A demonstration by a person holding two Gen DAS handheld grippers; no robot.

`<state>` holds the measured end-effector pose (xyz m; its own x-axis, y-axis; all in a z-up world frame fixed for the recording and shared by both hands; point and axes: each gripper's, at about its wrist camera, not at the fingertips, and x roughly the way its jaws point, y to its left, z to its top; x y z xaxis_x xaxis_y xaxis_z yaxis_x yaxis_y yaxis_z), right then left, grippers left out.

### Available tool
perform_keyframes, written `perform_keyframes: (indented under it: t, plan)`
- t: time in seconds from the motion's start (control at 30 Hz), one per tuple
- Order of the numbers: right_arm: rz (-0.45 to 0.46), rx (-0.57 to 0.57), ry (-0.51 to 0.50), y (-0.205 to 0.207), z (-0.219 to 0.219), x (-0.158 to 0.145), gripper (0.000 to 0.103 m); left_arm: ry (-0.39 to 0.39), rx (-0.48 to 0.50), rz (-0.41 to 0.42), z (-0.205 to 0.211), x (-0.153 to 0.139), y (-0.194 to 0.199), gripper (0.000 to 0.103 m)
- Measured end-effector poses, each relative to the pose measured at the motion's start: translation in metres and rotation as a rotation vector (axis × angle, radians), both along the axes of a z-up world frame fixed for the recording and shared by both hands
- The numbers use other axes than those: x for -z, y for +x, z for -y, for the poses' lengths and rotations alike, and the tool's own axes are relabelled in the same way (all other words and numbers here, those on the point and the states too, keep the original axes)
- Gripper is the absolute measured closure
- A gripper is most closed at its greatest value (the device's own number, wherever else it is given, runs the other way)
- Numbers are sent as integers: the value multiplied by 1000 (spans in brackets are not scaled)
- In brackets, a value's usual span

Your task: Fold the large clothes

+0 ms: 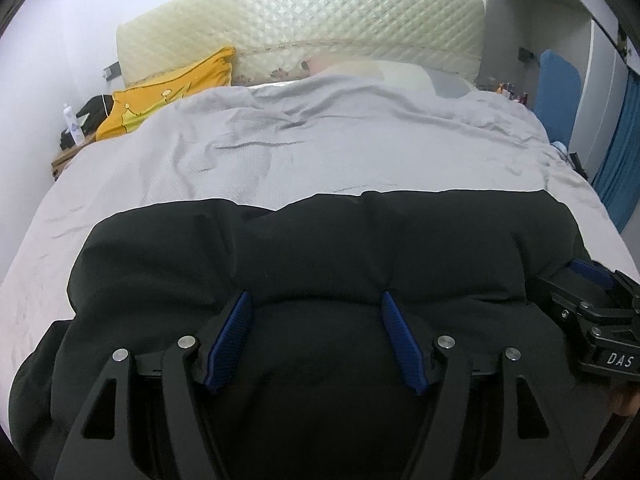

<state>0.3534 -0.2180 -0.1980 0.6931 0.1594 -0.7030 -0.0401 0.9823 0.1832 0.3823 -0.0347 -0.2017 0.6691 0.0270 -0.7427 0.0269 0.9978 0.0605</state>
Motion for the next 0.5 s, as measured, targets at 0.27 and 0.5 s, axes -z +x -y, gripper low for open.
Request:
perform_keyframes:
  t: [0.27,0.5]
  plan:
    - [3,-4,-11,1,-3,6,0,47,10,28,3,6,-6,34]
    - [58,8,-10,-17,4,-8,0,-56,12,84,-16,-15,-30,34]
